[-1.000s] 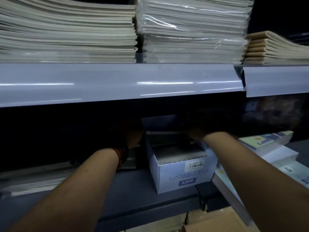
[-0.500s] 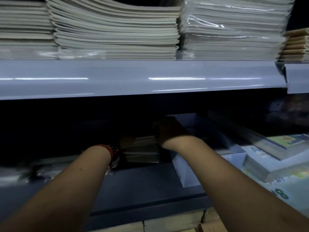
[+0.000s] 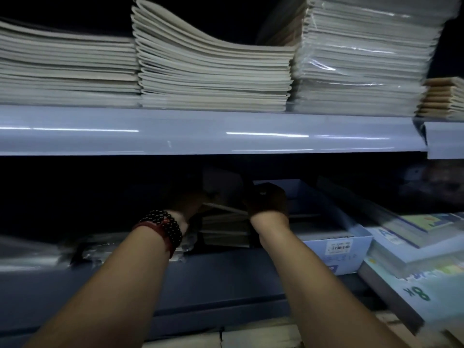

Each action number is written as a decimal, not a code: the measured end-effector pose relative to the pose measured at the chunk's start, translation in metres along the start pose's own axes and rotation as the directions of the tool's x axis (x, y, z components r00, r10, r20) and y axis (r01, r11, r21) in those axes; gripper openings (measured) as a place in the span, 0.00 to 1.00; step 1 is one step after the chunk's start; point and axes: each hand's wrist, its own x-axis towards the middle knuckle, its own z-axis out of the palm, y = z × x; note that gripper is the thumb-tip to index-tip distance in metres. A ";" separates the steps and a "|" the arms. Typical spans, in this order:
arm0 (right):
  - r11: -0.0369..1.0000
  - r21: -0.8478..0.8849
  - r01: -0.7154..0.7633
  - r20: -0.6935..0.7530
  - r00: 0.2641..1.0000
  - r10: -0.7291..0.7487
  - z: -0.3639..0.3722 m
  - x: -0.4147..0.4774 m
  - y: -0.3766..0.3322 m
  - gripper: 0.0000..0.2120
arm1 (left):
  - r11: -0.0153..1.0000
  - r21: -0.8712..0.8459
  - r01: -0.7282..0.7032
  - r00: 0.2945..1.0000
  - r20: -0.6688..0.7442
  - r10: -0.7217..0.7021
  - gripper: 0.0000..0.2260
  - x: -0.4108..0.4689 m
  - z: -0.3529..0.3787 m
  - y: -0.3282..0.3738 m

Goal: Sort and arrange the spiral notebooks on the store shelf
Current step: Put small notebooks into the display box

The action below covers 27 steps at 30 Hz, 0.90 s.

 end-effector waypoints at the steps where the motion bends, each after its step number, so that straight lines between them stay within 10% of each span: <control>1: 0.995 0.092 -0.047 0.025 0.999 0.045 -0.001 -0.006 0.002 0.11 | 0.999 -0.043 0.026 0.999 0.029 -0.024 0.11 -0.004 -0.005 -0.004; 8: 0.842 0.534 -0.075 0.006 0.996 0.084 -0.030 -0.075 0.007 0.07 | 0.981 -0.193 0.019 0.999 0.040 -0.012 0.11 -0.063 -0.038 -0.034; 18: 0.715 0.640 -0.281 0.340 0.938 0.065 -0.057 -0.155 0.035 0.10 | 0.977 -0.196 -0.083 0.988 0.112 0.107 0.10 -0.140 -0.068 -0.063; 27: 0.760 0.617 -0.205 0.260 0.964 0.049 -0.060 -0.176 0.032 0.04 | 0.975 -0.123 -0.184 0.981 0.047 0.191 0.06 -0.158 -0.071 -0.067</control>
